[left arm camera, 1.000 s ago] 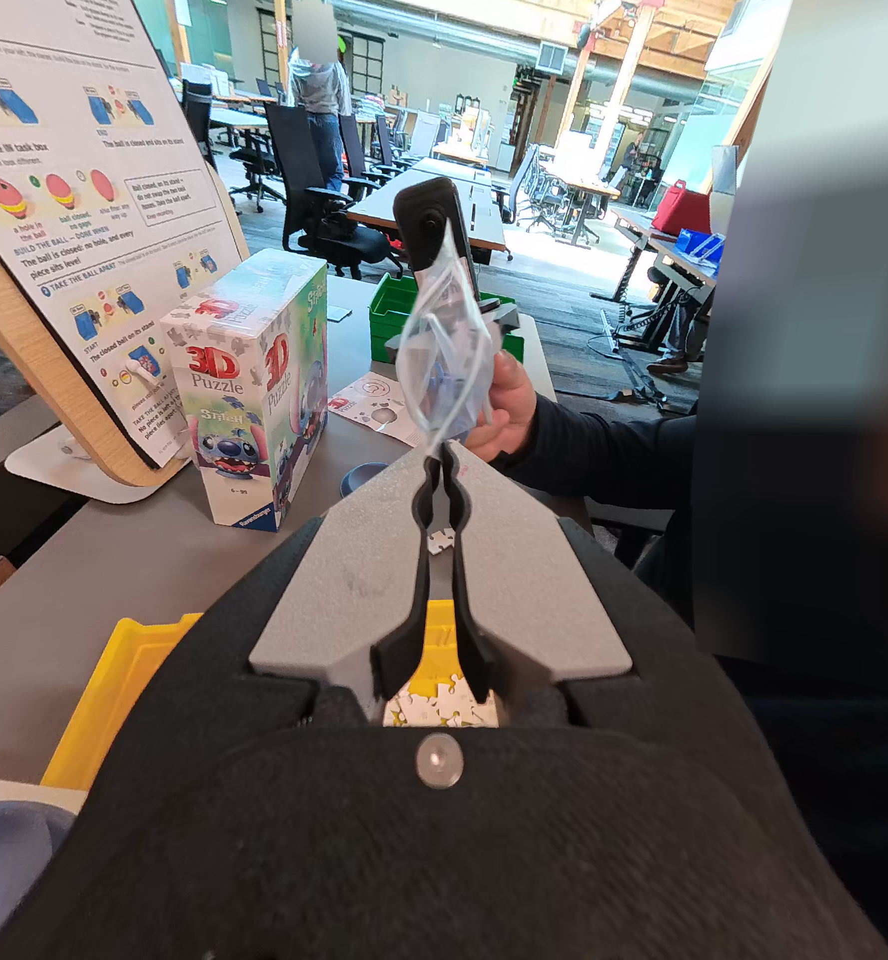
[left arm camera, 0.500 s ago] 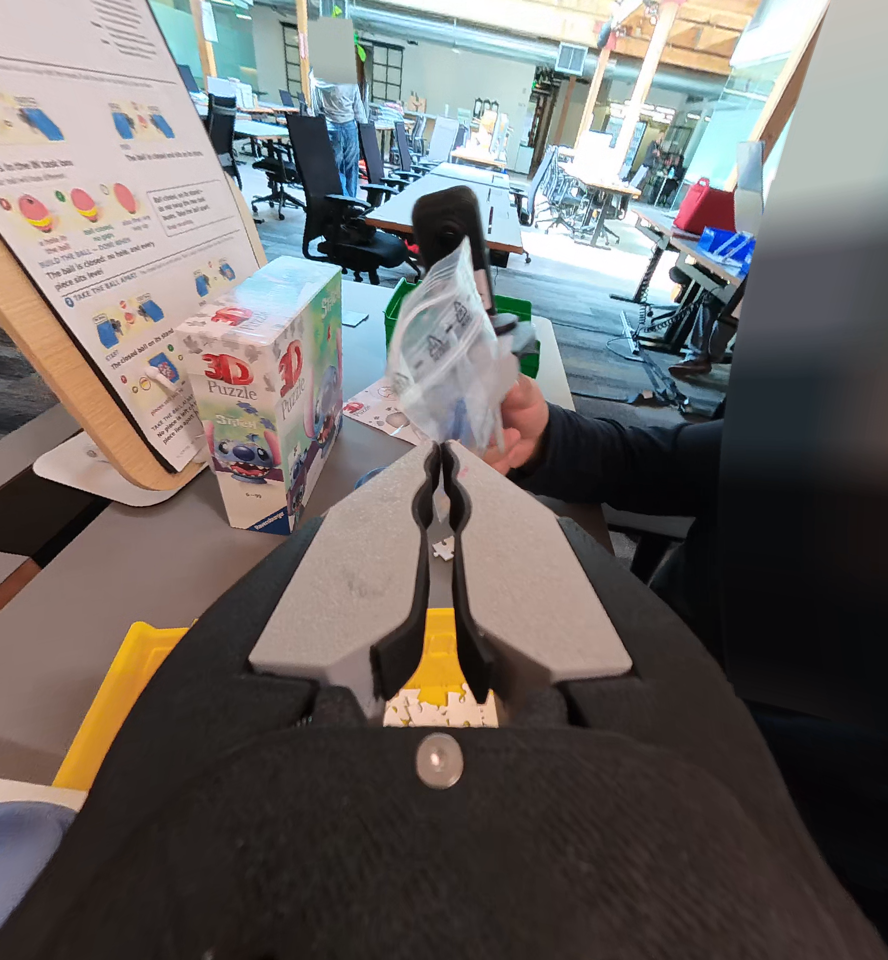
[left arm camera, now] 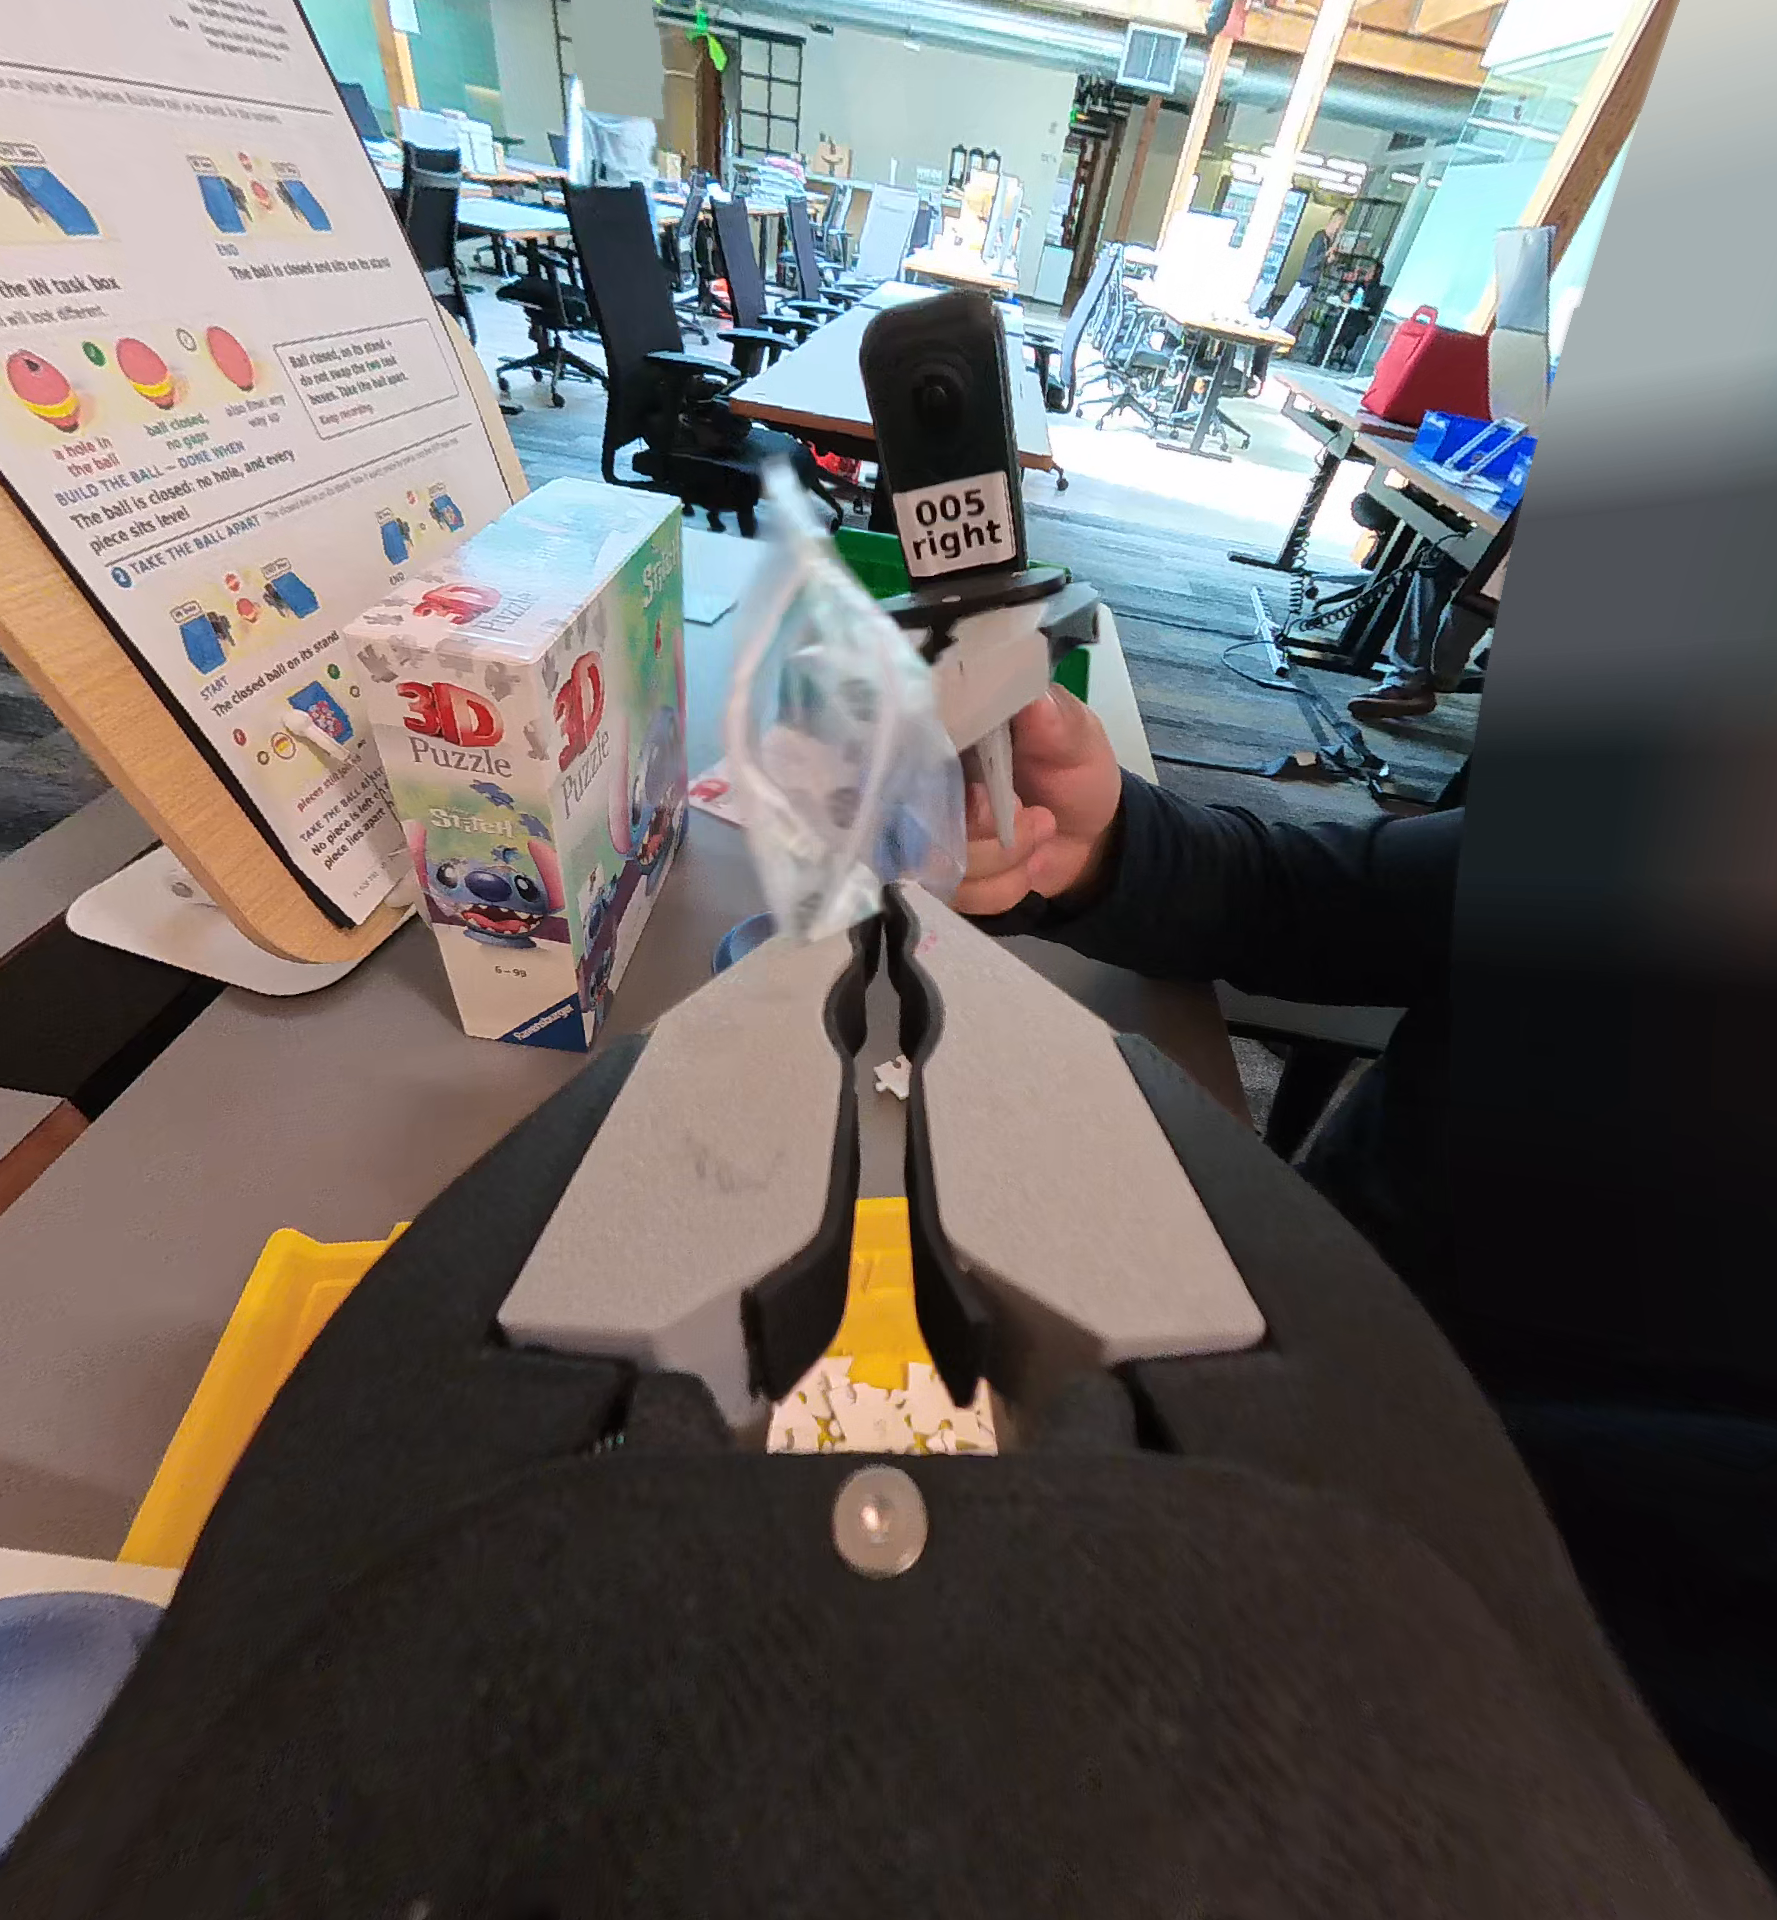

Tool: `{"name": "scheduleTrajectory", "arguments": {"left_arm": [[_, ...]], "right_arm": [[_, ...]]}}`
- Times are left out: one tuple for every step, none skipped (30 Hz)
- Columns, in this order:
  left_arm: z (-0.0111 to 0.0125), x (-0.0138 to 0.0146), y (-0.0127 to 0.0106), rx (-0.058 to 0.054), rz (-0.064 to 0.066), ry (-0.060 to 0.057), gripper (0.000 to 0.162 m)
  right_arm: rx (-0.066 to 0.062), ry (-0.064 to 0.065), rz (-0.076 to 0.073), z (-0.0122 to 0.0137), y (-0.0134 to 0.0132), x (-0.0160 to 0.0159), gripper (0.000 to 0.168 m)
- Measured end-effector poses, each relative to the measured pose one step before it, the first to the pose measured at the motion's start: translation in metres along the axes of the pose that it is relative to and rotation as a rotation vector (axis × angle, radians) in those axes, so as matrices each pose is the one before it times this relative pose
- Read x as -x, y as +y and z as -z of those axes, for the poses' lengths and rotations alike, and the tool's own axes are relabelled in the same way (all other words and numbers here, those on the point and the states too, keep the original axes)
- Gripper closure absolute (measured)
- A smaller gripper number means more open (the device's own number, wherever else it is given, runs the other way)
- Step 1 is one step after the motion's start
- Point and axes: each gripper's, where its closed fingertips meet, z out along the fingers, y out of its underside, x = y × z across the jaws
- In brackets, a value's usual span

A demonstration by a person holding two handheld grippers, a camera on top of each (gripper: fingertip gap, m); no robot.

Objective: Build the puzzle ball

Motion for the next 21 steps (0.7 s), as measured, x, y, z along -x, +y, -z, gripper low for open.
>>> {"name": "scheduleTrajectory", "arguments": {"left_arm": [[0.00014, -0.00031, 0.00065, 0.0053, -0.0027, 0.0004, 0.162], [0.00031, -0.00039, 0.00009, 0.0018, -0.0055, -0.0002, 0.162], [0.00023, -0.00116, -0.00001, 0.0009, -0.0051, 0.0036, 0.162], [-0.00004, -0.00115, 0.00014, 0.0027, -0.003, 0.0032, 0.162], [-0.0004, -0.00063, 0.00009, 0.0021, -0.0027, -0.0001, 0.162], [-0.00096, -0.00062, 0.00024, 0.0003, -0.002, 0.0012, 0.162], [-0.0017, -0.00066, 0.00061, 0.0025, 0.0002, 0.0042, 0.162], [-0.002, -0.00024, 0.00127, 0.0053, 0.0016, 0.0027, 0.162], [-0.00197, -0.00019, 0.00119, 0.0047, 0.0009, 0.0023, 0.162], [-0.00146, -0.00086, 0.00128, 0.0063, 0.0009, 0.0072, 0.162], [-0.00057, -0.00064, 0.00053, 0.0028, 0.0001, 0.0045, 0.162], [0.00024, 0.00014, -0.00015, -0.0004, -0.0025, -0.0027, 0.162], [0.00042, 0.00029, -0.00016, 0.0006, -0.0041, -0.005, 0.162], [0.00063, 0.00087, -0.00014, 0.0004, -0.0053, -0.0086, 0.162], [0.00061, 0.00129, -0.00002, 0.0008, -0.0064, -0.01, 0.162], [0.00059, 0.00125, -0.00008, -0.0002, -0.0044, -0.0083, 0.162], [0.00036, 0.0007, -0.00015, -0.0018, -0.0013, -0.0038, 0.162], [0.00027, 0.00058, -0.00031, -0.0018, 0.0012, -0.0014, 0.162], [0.0003, 0.00066, 0.00007, -0.0003, 0.0021, -0.0013, 0.162], [0.00027, 0.00069, 0.0003, 0.0009, 0.0027, -0.0015, 0.162], [0.00047, 0.00106, 0.00036, 0.0014, 0.0069, -0.0027, 0.162]], "right_arm": [[-0.004, 0.0044, 0.0032, 0.00099, -0.00126, -0.00084, 0.168], [-0.0037, 0.0023, 0.0004, 0.00078, -0.00103, -0.00059, 0.168], [-0.004, -0.0001, -0.0016, 0.00059, -0.00089, -0.00029, 0.168], [-0.0033, -0.0009, -0.0024, 0.00021, -0.00042, -0.00023, 0.168], [-0.0014, -0.0014, -0.0031, -0.00004, 0.00015, -0.0001, 0.168], [0.0011, -0.0026, -0.0039, -0.0008, 0.00103, 0.00015, 0.168], [0.0047, -0.0031, -0.0037, -0.00133, 0.00205, 0.00024, 0.168], [0.0076, -0.0014, -0.0024, -0.00168, 0.00273, 0.00004, 0.168], [0.0061, 0.0027, -0.001, -0.00156, 0.00254, -0.00071, 0.168], [0.0009, 0.0075, -0.0002, -0.00092, 0.00138, -0.0014, 0.168], [-0.0006, 0.0039, -0.0011, -0.0002, 0.00066, -0.00116, 0.168], [0.0002, -0.0034, -0.004, 0.00017, 0.00017, -0.0002, 0.168], [-0.0003, -0.0063, -0.0039, 0.00039, -0.00039, 0.00048, 0.168], [-0.0017, -0.0043, 0.0008, 0.00047, -0.00095, 0.00074, 0.168], [-0.0014, -0.0018, 0.0058, 0.0005, -0.00102, 0.00085, 0.168], [-0.0009, 0.0, 0.0075, 0.00069, -0.00108, 0.00077, 0.168], [-0.001, -0.0003, 0.0064, 0.00044, -0.00089, 0.00077, 0.168], [0.0002, -0.0016, 0.0037, 0.00029, -0.00055, 0.00091, 0.168], [0.0023, -0.0014, 0.0025, -0.00005, 0.00005, 0.00064, 0.168], [0.0015, 0.0027, 0.0043, 0.00004, -0.00009, -0.00004, 0.168], [0.0005, 0.0065, 0.0067, 0.00014, -0.00002, -0.00066, 0.168]]}}
